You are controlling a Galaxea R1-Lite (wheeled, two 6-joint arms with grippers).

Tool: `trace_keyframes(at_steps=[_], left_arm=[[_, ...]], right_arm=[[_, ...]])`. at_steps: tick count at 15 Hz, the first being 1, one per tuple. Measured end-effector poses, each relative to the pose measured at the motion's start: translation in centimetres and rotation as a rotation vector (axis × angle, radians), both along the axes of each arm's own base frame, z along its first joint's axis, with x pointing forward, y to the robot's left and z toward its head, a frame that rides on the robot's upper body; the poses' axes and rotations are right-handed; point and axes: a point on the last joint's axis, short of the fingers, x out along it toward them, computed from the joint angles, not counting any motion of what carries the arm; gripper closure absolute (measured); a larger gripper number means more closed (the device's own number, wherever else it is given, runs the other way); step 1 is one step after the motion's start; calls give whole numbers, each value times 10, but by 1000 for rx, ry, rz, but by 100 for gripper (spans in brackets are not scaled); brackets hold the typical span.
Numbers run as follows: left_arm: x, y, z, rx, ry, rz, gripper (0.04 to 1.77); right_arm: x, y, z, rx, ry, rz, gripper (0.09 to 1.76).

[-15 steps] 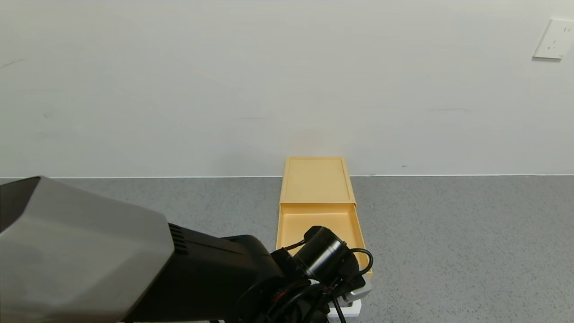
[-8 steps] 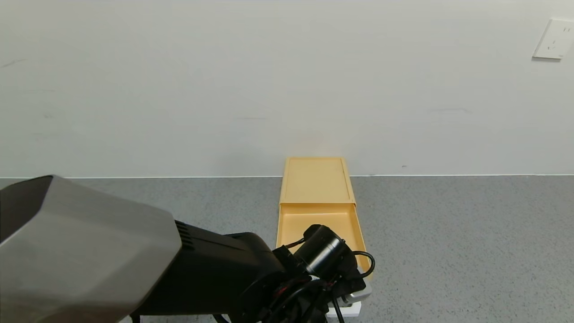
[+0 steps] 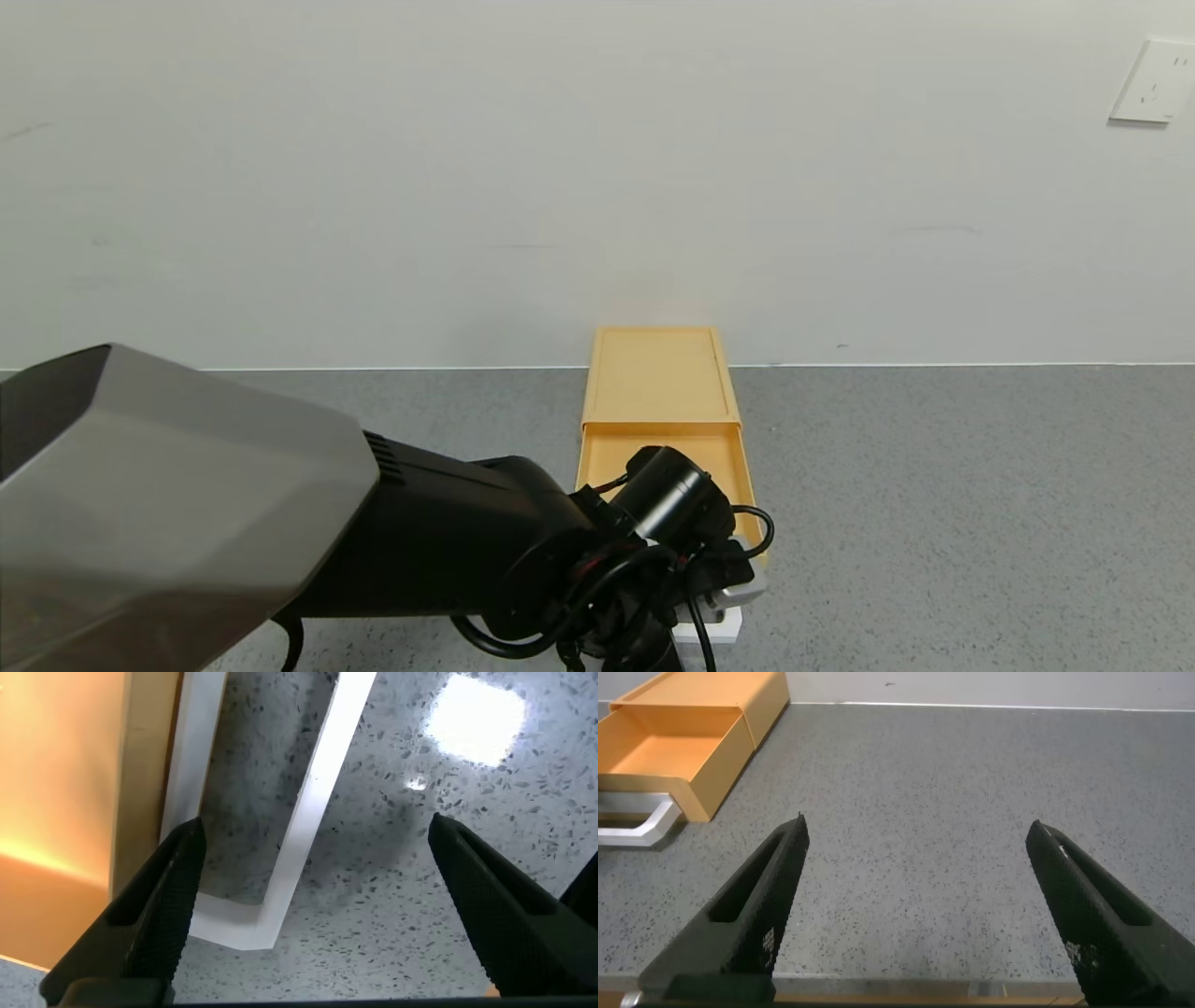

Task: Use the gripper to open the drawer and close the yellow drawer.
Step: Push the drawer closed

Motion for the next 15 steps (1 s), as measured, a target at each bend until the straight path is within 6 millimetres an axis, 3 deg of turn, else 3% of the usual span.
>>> trace_keyframes(at_steps=[15], left_arm=[[24,-9,4,5,-10,12,9]], right_arm=[[0,0,0,0,0,0,14]])
